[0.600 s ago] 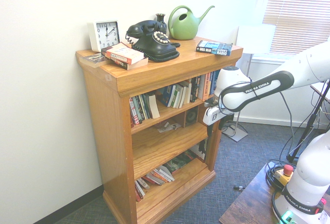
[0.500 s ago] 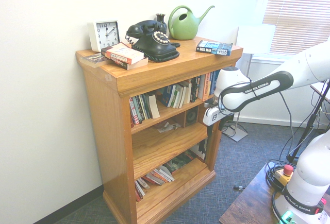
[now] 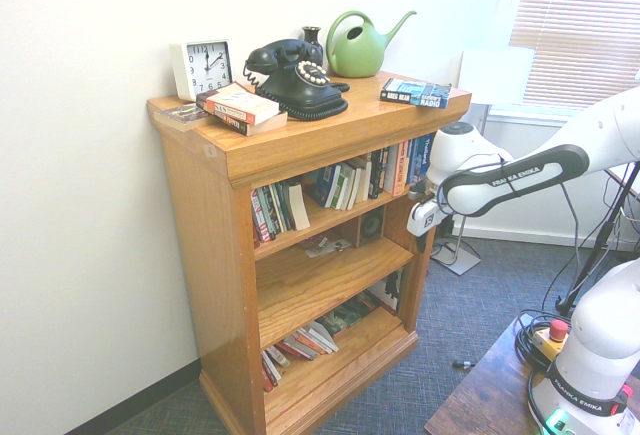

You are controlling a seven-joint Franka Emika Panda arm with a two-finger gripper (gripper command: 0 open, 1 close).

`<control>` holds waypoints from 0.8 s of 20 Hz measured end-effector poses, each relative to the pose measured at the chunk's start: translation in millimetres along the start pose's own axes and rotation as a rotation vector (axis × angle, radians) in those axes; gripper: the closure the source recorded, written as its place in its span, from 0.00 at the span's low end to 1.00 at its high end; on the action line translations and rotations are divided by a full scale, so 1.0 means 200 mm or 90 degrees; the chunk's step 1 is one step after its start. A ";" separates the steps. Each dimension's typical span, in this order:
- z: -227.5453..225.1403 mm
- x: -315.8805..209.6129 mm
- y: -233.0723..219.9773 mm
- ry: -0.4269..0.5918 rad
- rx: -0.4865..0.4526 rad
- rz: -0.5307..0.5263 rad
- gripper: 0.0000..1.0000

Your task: Put the book on the shelf

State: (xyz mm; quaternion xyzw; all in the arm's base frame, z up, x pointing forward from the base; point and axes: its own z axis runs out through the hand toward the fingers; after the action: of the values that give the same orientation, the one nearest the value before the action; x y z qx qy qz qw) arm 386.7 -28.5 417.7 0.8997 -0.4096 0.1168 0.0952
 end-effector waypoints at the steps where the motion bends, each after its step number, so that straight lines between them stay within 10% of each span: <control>1: -0.06 0.02 0.07 0.029 -0.018 -0.001 0.00; 10: -0.70 0.26 0.56 0.335 -0.158 -0.044 0.00; 16: -0.87 0.59 0.38 0.459 -0.211 -0.144 0.00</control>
State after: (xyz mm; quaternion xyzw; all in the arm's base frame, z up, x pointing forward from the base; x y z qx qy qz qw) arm 381.3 -115.0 622.8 0.8129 -0.2617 0.3459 0.3886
